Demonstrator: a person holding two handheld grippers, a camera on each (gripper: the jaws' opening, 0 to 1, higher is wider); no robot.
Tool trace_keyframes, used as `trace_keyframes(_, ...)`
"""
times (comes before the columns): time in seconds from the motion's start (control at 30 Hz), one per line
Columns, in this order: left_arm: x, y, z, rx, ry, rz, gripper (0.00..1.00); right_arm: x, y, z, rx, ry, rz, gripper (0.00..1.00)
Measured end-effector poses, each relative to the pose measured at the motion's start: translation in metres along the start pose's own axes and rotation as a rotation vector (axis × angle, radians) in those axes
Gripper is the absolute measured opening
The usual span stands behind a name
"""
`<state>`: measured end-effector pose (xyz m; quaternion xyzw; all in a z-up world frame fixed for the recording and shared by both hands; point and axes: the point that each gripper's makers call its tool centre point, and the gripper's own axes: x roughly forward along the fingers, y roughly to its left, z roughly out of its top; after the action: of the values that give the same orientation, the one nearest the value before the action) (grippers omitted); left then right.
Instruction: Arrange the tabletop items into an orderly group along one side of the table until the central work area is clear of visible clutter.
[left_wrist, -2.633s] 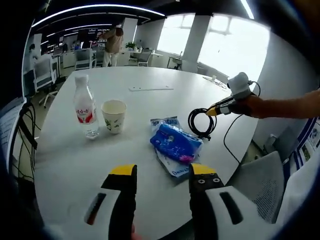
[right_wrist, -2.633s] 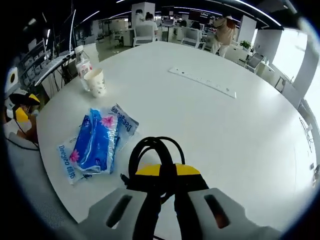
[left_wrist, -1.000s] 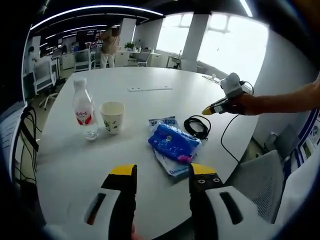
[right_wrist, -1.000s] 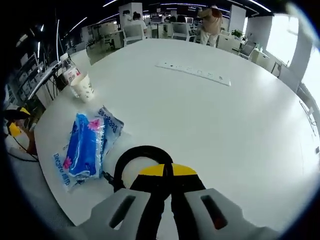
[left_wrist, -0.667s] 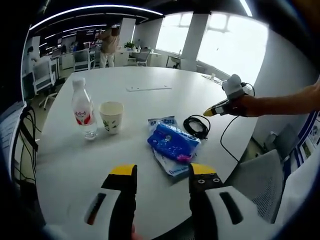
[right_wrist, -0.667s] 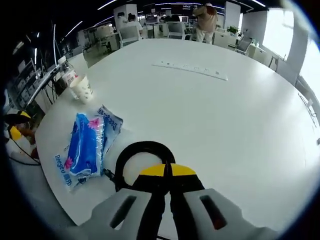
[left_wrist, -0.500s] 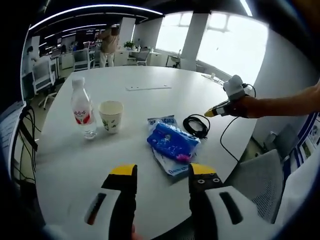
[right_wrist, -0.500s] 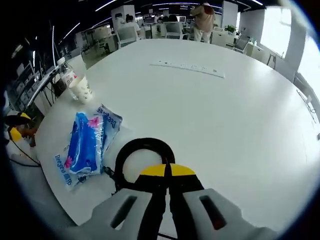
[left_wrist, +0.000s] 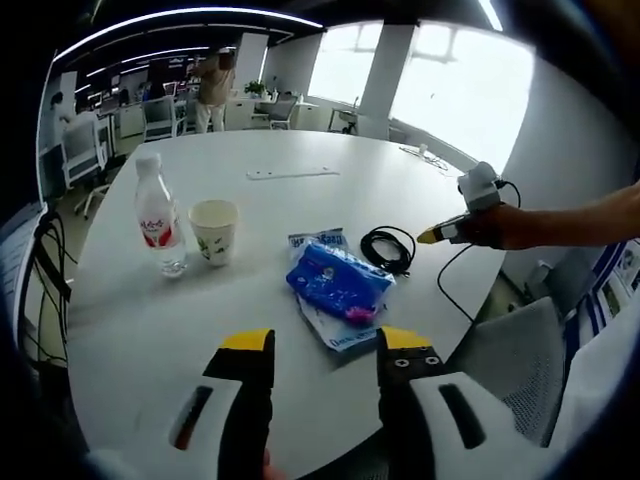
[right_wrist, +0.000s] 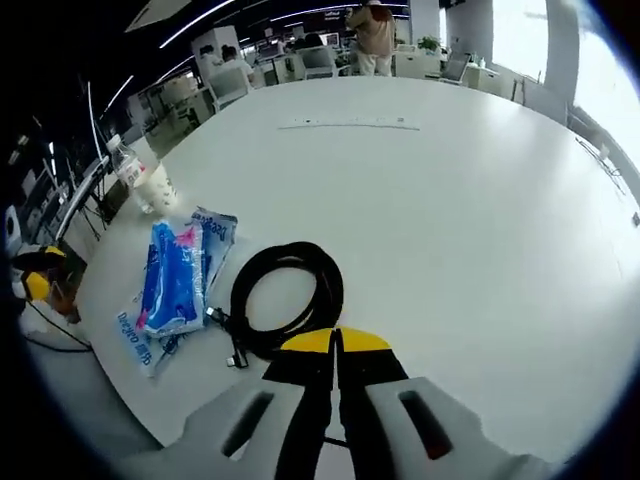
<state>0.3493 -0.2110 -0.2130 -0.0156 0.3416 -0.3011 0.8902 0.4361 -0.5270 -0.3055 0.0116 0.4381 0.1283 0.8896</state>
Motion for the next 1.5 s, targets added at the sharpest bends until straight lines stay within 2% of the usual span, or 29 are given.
trace_keyframes(0.17, 0.004, -0.003, 0.002, 0.003, 0.0, -0.007, 0.4, -0.01, 0.002, -0.005, 0.043, -0.023, 0.004, 0.0)
trace_keyframes(0.5, 0.019, -0.004, 0.012, 0.016, 0.007, -0.024, 0.4, -0.027, 0.02, -0.007, 0.056, -0.074, 0.038, 0.0)
trace_keyframes(0.8, 0.032, -0.004, 0.022, 0.039, 0.015, -0.043, 0.39, -0.039, 0.033, -0.009, 0.056, -0.095, 0.063, 0.02)
trace_keyframes(1.23, 0.051, 0.0, 0.028, 0.063, 0.033, -0.063, 0.39, -0.043, 0.066, -0.01, 0.077, -0.112, 0.141, 0.07)
trace_keyframes(1.5, 0.066, 0.002, 0.029, 0.076, 0.048, -0.078, 0.39, -0.045, 0.079, -0.015, 0.061, -0.106, 0.158, 0.08)
